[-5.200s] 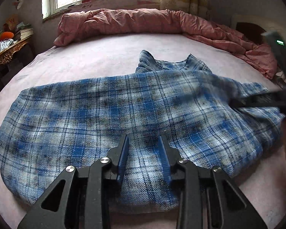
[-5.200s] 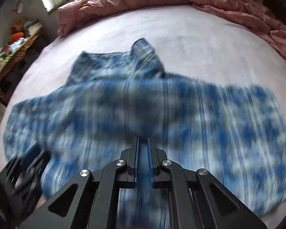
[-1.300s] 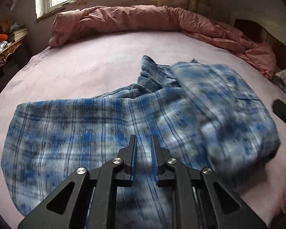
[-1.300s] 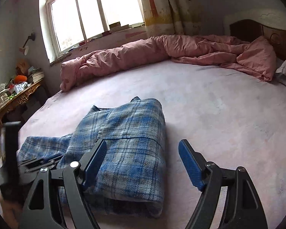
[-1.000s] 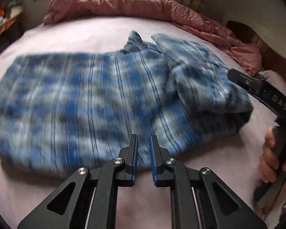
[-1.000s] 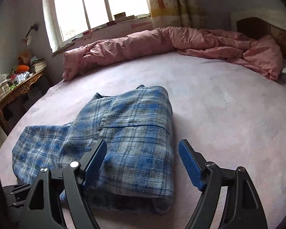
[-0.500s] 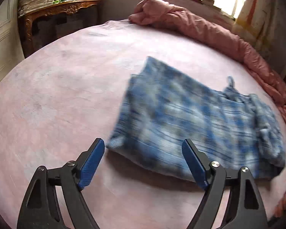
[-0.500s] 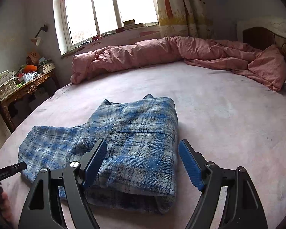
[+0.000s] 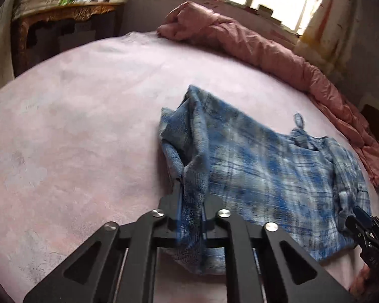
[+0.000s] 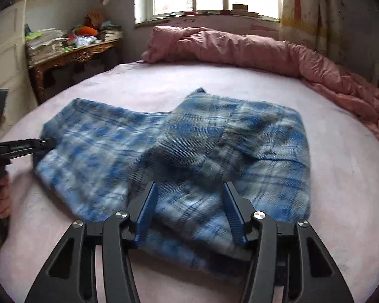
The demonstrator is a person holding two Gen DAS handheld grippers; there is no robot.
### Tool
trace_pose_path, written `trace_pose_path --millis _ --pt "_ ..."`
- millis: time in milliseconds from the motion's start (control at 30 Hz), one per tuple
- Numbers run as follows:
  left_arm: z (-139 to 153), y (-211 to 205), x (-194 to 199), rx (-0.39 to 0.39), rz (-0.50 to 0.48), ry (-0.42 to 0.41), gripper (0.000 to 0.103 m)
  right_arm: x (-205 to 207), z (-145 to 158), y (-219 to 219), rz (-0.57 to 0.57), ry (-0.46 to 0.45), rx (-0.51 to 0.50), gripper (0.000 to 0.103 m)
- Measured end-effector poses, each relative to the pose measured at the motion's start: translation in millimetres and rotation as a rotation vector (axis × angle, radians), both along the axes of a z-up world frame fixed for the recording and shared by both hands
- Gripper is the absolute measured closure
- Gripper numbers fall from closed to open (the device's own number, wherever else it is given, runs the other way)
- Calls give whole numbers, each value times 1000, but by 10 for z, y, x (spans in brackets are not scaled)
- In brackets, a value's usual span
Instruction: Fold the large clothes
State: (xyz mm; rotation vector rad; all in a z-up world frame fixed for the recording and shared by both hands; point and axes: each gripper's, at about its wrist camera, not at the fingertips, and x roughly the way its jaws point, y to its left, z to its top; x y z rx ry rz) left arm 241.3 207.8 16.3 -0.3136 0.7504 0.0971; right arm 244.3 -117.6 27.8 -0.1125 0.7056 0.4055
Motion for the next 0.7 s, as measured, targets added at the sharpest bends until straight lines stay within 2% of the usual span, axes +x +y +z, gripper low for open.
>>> trace_pose_path --millis 67,133,167,267,333,367,400,467,567,700 --pt "152 -58 -41 17 -13 -50 96 -90 36 -32 61 31 47 47" --pt "327 -68 -94 -22 -32 -111 96 -159 80 -19 78 10 58 45" --pt "435 -94 -108 -44 -44 -134 97 -170 71 18 68 -5 38 42" --pt "769 -268 -123 -58 -79 -184 97 -138 -44 166 49 4 -58 42" --pt "982 -437 -99 -52 -100 -208 97 -149 -89 236 56 -8 -94 53" --pt "1067 -513 -84 -60 -108 -213 97 -174 -73 231 58 -21 -88 79" --pt "1141 -585 -65 -72 -123 -218 97 -206 -37 185 47 -32 -72 92" --pt "1274 -730 -26 -69 -151 -228 97 -241 21 63 46 -24 -14 94" --pt "1418 -982 9 -3 -176 -235 97 -206 26 -92 69 77 50 94" --pt "1497 -1244 61 27 -227 -248 97 -284 78 -102 101 80 32 95"
